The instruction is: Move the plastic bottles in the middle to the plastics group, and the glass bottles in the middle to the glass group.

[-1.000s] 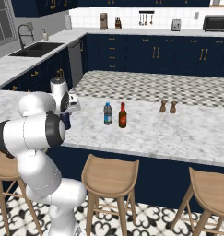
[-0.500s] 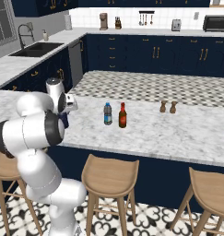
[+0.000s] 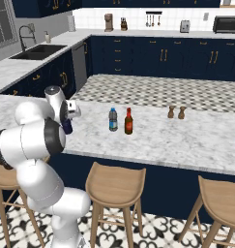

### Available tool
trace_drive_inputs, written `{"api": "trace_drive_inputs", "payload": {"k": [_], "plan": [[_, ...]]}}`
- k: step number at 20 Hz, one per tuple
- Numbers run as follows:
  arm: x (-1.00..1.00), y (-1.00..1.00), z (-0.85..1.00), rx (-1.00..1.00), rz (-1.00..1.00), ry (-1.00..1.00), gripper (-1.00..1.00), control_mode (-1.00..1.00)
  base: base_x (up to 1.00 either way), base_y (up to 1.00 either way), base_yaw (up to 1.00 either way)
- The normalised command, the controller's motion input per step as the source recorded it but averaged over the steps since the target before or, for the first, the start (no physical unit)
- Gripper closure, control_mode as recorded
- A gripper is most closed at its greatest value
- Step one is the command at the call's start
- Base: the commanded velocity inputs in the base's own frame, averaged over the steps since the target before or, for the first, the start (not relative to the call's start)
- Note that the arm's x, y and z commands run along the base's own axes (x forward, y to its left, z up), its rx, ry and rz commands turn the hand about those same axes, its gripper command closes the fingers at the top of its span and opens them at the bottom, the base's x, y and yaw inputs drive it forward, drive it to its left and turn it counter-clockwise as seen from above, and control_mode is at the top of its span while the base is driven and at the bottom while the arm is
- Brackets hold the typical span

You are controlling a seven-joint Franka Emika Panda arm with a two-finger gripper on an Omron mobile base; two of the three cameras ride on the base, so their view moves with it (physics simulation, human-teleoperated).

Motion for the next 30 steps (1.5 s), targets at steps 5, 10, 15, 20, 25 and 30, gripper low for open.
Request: {"api": "trace_drive_inputs", "payload": {"k": [5, 10, 15, 20, 25, 30], "plan": [[0.00, -0.12, 0.00, 0.11, -0.01, 0.00, 1.00, -1.00, 0.00, 0.00, 0.00], [0.00, -0.12, 0.00, 0.07, 0.00, 0.00, 1.00, -1.00, 0.00, 0.00, 0.00], [0.00, 0.01, -0.10, 0.00, 0.00, 0.00, 1.00, -1.00, 0.00, 0.00, 0.00], [0.00, 0.03, -0.18, 0.00, 0.00, 0.00, 1.00, -1.00, 0.00, 0.00, 0.00], [0.00, 0.07, -0.04, -0.01, 0.00, 0.00, 1.00, -1.00, 0.00, 0.00, 0.00], [0.00, 0.07, 0.00, -0.03, 0.00, 0.00, 1.00, -1.00, 0.00, 0.00, 0.00]]}}
